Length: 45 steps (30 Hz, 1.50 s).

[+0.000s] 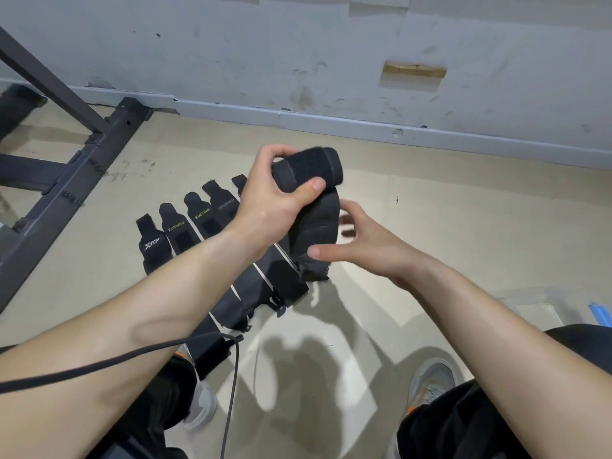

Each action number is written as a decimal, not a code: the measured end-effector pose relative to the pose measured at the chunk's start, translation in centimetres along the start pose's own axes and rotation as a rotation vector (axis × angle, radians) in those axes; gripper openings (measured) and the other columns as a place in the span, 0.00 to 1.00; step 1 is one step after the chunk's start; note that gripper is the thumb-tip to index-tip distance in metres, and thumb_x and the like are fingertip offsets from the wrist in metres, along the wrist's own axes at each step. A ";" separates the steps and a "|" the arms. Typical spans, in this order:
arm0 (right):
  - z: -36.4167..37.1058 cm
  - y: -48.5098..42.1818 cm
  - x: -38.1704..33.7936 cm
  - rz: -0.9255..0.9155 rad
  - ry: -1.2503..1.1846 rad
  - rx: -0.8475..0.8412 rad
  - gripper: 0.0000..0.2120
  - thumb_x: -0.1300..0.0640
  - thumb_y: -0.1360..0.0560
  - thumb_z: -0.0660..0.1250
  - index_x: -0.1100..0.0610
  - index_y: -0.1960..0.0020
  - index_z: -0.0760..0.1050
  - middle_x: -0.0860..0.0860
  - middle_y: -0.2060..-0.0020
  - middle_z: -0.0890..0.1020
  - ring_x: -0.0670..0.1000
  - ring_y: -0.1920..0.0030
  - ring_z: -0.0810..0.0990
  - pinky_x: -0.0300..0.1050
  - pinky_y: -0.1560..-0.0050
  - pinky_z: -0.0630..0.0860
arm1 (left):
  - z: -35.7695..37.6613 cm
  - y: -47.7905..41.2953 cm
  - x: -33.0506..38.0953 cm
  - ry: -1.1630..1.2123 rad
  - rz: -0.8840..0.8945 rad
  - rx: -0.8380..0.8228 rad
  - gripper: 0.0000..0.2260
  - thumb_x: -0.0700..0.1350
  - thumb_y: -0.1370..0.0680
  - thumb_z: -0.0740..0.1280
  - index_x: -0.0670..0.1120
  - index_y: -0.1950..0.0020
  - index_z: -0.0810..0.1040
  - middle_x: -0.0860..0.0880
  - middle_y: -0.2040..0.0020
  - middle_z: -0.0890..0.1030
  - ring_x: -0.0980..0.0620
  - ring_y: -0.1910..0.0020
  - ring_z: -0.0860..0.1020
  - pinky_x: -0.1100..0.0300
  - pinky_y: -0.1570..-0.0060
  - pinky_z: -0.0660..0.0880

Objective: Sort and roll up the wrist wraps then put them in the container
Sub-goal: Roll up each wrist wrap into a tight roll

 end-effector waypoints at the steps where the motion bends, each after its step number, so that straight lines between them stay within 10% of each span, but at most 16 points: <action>1: -0.3 -0.1 -0.7 -0.062 -0.062 0.005 0.44 0.45 0.36 0.82 0.43 0.26 0.65 0.47 0.35 0.76 0.44 0.36 0.78 0.42 0.40 0.78 | 0.3 0.2 0.1 -0.008 0.015 -0.038 0.22 0.47 0.29 0.77 0.52 0.40 0.73 0.44 0.49 0.85 0.47 0.49 0.84 0.48 0.46 0.82; 10: -1.7 -0.5 -2.0 -0.099 -0.162 0.212 0.30 0.24 0.32 0.62 0.46 0.43 0.76 0.43 0.49 0.85 0.46 0.48 0.84 0.53 0.45 0.80 | 2.4 1.4 -0.4 -0.065 0.058 -0.238 0.22 0.37 0.30 0.79 0.52 0.41 0.77 0.47 0.45 0.82 0.52 0.47 0.82 0.55 0.44 0.80; 23: -1.9 -0.2 -2.7 -0.287 -0.197 0.245 0.10 0.46 0.21 0.68 0.48 0.45 0.71 0.40 0.56 0.82 0.45 0.52 0.81 0.50 0.47 0.79 | 3.5 2.2 -1.4 0.500 -0.497 -0.348 0.25 0.50 0.24 0.71 0.37 0.31 0.76 0.36 0.37 0.81 0.37 0.37 0.81 0.44 0.38 0.79; 28: -1.5 0.3 -3.2 -0.317 -0.216 0.195 0.14 0.57 0.19 0.70 0.53 0.36 0.71 0.44 0.53 0.81 0.43 0.54 0.80 0.42 0.52 0.79 | 2.6 1.4 -1.4 0.353 -0.380 -0.275 0.17 0.48 0.19 0.68 0.36 0.37 0.79 0.40 0.50 0.84 0.44 0.55 0.84 0.56 0.58 0.83; 35: -0.8 -0.1 -1.8 -0.035 -0.384 0.168 0.20 0.34 0.21 0.63 0.47 0.38 0.72 0.46 0.49 0.86 0.50 0.49 0.86 0.61 0.44 0.83 | 1.9 0.8 -1.7 0.283 -0.295 -0.227 0.22 0.40 0.26 0.77 0.47 0.34 0.75 0.44 0.45 0.83 0.45 0.50 0.83 0.45 0.47 0.81; 40: -0.7 -0.4 -2.1 -0.132 -0.495 0.151 0.15 0.49 0.16 0.61 0.59 0.35 0.70 0.50 0.54 0.85 0.52 0.53 0.84 0.56 0.49 0.80 | 2.2 1.1 -1.4 0.283 -0.350 -0.291 0.19 0.43 0.23 0.74 0.48 0.34 0.75 0.50 0.51 0.83 0.54 0.61 0.83 0.57 0.61 0.81; 45: -0.5 -0.2 -2.0 -0.119 -0.425 0.145 0.17 0.51 0.17 0.65 0.48 0.30 0.68 0.54 0.55 0.83 0.51 0.57 0.85 0.47 0.58 0.81 | 1.9 1.0 -1.7 0.299 -0.393 -0.241 0.18 0.46 0.22 0.73 0.39 0.35 0.78 0.44 0.49 0.85 0.47 0.54 0.85 0.54 0.58 0.84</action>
Point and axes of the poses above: each hand's wrist, its own y-axis away from the middle knuckle, its own z-axis out of the palm, x = y × z, the point moved 6 cm from there along -y, towards the middle knuckle
